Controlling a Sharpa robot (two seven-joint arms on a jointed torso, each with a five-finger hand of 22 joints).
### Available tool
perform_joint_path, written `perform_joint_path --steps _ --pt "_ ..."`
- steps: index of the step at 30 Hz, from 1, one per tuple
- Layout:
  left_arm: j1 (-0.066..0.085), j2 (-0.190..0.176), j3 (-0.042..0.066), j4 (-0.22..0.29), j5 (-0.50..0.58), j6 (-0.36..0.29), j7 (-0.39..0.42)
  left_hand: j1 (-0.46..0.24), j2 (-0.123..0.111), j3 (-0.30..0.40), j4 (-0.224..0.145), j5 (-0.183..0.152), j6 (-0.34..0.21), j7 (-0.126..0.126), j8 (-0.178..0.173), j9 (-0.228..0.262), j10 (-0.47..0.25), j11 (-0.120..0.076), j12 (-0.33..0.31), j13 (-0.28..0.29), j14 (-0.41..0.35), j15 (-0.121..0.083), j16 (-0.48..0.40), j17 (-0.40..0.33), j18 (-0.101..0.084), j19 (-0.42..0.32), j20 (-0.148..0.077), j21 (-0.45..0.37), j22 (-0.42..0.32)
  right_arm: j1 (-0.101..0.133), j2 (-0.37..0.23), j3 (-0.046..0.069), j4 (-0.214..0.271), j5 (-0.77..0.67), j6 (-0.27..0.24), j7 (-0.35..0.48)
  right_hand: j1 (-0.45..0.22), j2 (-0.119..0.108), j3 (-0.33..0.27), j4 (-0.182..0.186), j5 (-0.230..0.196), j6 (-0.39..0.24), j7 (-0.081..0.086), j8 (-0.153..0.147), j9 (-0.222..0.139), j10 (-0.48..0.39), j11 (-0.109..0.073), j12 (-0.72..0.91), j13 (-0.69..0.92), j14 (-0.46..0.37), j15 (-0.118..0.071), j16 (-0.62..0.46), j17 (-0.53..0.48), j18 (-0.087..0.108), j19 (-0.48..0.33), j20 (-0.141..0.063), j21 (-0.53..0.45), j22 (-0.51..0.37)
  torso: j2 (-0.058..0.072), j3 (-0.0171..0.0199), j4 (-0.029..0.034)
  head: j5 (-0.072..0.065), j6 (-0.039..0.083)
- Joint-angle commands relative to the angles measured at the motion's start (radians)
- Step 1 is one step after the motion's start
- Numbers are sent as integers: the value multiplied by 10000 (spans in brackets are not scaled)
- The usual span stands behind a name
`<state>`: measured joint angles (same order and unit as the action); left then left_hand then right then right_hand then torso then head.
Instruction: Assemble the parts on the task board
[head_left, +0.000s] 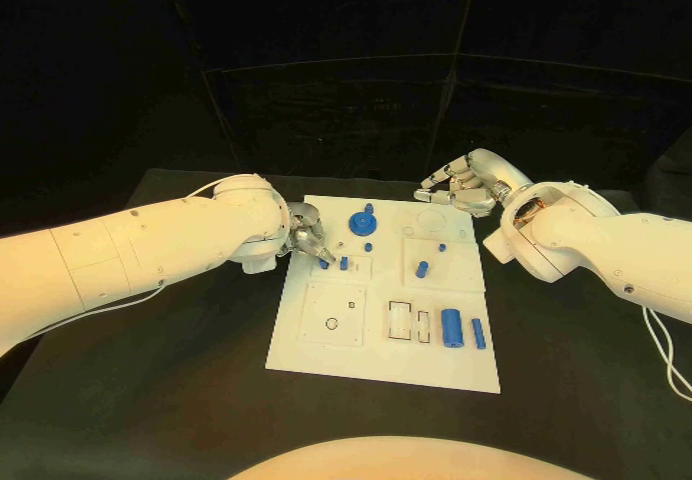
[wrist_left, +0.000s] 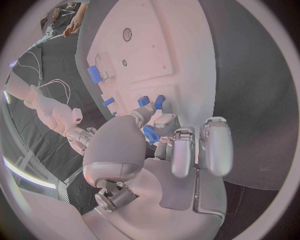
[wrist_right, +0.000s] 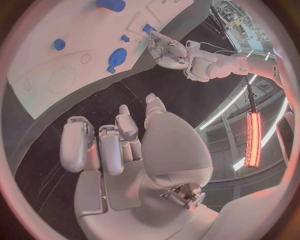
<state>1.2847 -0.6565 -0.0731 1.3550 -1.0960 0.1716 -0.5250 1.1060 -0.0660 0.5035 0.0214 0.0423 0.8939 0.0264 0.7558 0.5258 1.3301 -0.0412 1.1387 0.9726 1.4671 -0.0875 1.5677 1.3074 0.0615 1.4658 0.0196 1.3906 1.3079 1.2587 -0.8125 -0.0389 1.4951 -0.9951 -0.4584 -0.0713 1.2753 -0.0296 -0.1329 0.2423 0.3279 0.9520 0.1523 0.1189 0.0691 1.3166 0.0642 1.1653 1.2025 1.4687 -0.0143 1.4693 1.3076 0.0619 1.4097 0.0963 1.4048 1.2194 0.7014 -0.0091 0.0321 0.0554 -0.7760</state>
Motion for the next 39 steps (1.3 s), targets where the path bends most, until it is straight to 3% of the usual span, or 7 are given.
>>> perform_joint_path --steps 1,16,29,30,33,35,39 --pt "-3 79 -4 -53 76 68 -93 -184 -35 -143 109 47 92 -15 59 3 67 -16 58 29 1037 -86 31 2634 -34 27 -52 -14 114 19 5 5 15 18 33 67 40 35 -54 -16 19 -61 -31 58 1 -47 -12 1 -9 629 5 -63 867 105 -64 -37 -56 -9 4 1 -12 -12 -9" --pt "3 148 -3 -279 87 107 -228 -636 -218 -598 328 46 150 -52 208 124 22 -53 -1 -62 1037 -133 31 2634 -28 15 -103 -45 94 20 -8 5 23 31 47 68 31 40 -73 3 8 -64 -30 60 0 -63 -11 -21 -32 623 5 -81 840 108 -71 -38 -65 -25 -4 -5 4 -45 -24" --pt "1 7 1 -182 410 -981 225 -1660 -717 -2570 1173 47 -61 -11 302 273 -191 -22 -232 -383 1037 -125 31 2634 10 -59 -97 -208 -67 20 -18 5 14 32 20 66 -61 40 -249 176 117 -89 -25 83 -4 -80 -5 -23 -53 620 8 -103 820 110 -78 -37 -85 -46 -3 -14 -4 -69 32" --pt "1 -20 1 -171 559 -1157 341 -1627 -676 -2713 1230 49 -179 15 250 262 -371 4 -478 -697 1037 -111 31 2634 20 -77 -99 -246 -109 20 -21 4 13 32 21 62 -61 40 -249 176 117 -89 -25 83 -4 -80 -5 -23 -53 620 8 -103 820 110 -78 -37 -85 -46 -4 -9 2 -78 34" --pt "3 -71 2 -154 1047 -1618 663 -1365 -450 -3055 1356 68 -1130 402 -377 -32 -1979 301 -2489 -3000 1037 85 31 2634 78 -256 44 -584 -513 20 -32 4 10 32 23 50 -63 56 -282 218 185 -94 -25 91 -4 -71 -5 -4 -43 623 8 -100 829 109 -73 -36 -84 -40 -16 -6 17 -119 63" --pt "5 -97 3 -150 1335 -1915 926 -1105 -329 -3220 1357 70 -1808 717 -853 -301 -2528 591 -2864 -3207 986 315 -79 2465 122 -391 185 -837 -805 20 -43 4 6 32 23 41 -55 62 -292 228 213 -95 -26 95 -4 -76 -6 -9 -50 623 8 -103 827 108 -70 -36 -82 -35 -20 -15 28 -122 81" --pt "6 -158 3 -101 1620 -2421 1425 -743 -158 -3600 1418 56 -2062 961 -1160 -639 -2779 838 -3025 -3420 890 552 -303 2136 215 -553 419 -1192 -1195 20 -57 3 0 32 25 31 -54 62 -293 229 215 -95 -26 95 -4 -76 -6 -9 -50 623 8 -103 827 107 -69 -36 -82 -34 -6 -12 12 -93 113"
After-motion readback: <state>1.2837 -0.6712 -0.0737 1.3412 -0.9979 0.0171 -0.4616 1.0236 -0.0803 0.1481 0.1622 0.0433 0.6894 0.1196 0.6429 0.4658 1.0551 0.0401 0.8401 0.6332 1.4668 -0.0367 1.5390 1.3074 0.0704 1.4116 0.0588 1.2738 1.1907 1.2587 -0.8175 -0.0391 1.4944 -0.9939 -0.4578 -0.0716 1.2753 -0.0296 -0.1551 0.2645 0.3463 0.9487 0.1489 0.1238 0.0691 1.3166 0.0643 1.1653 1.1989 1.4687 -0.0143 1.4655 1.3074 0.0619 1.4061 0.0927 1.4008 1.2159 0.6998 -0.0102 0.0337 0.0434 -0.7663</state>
